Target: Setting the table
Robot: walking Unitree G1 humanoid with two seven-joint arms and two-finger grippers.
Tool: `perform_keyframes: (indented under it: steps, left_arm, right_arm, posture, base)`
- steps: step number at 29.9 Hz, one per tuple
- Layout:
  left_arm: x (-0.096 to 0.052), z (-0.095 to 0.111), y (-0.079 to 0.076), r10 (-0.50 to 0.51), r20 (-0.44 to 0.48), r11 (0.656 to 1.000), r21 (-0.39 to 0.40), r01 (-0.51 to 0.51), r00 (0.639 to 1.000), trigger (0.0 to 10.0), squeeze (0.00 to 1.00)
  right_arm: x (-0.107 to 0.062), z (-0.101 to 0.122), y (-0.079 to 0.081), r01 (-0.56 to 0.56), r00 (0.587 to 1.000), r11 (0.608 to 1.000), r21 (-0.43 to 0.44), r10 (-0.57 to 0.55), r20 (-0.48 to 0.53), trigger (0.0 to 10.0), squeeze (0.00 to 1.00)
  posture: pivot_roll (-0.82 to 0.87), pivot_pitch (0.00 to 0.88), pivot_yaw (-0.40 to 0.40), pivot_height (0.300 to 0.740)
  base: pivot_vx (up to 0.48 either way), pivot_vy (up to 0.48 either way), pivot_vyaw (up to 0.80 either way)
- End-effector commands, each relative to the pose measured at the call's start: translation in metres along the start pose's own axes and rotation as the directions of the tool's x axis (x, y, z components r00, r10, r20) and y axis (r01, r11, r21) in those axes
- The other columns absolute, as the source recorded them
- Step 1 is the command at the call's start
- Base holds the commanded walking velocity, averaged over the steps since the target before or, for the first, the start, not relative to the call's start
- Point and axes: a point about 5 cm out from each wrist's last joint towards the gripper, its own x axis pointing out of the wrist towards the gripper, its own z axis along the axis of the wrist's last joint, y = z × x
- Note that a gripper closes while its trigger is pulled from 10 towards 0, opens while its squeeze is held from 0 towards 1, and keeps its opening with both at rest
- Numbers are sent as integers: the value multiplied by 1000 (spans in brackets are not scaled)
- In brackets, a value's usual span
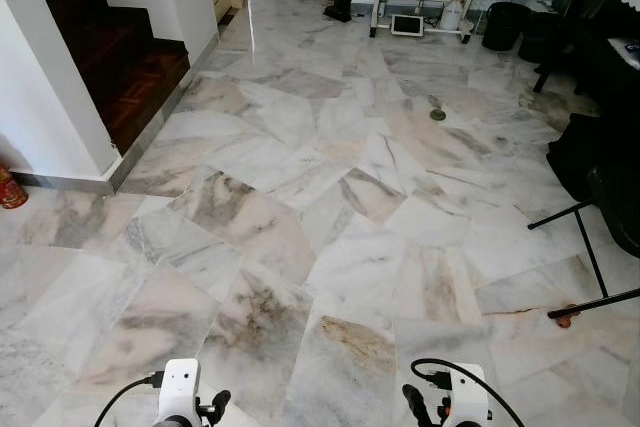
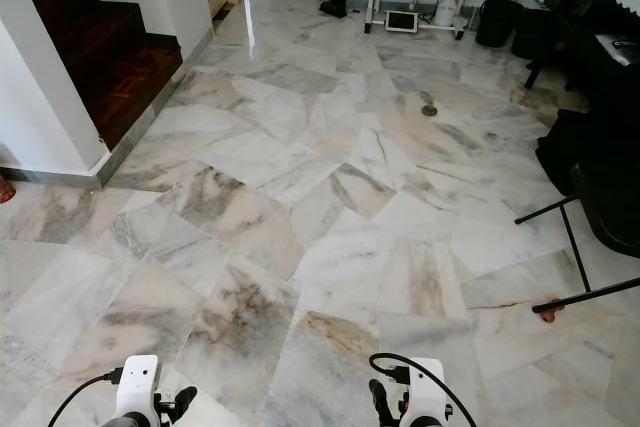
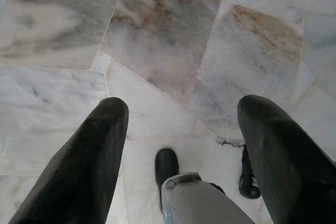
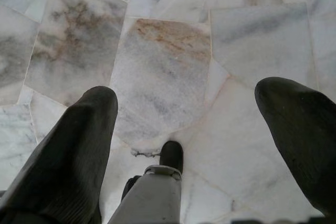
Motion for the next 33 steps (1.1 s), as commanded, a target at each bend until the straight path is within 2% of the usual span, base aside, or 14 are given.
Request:
perform_keyframes:
  steps: [1,33]
  left_arm:
    - [0,2,0,6,9,1000,-13,-6,1000,10000,0]
    - [-1,-2,-2,-39,-4,999,-12,39,999,10000,0]
  right_arm:
    - [0,-1,0,-2,1000,999,37,2,0,10000,0]
    - [-1,-10,4,12,999,1000,20,-11,-44,10000,0]
  posture:
    - [80,0,-52,740]
    - [75,0,-46,740]
  base:
    - [0,0,-613]
    - [0,0,-794]
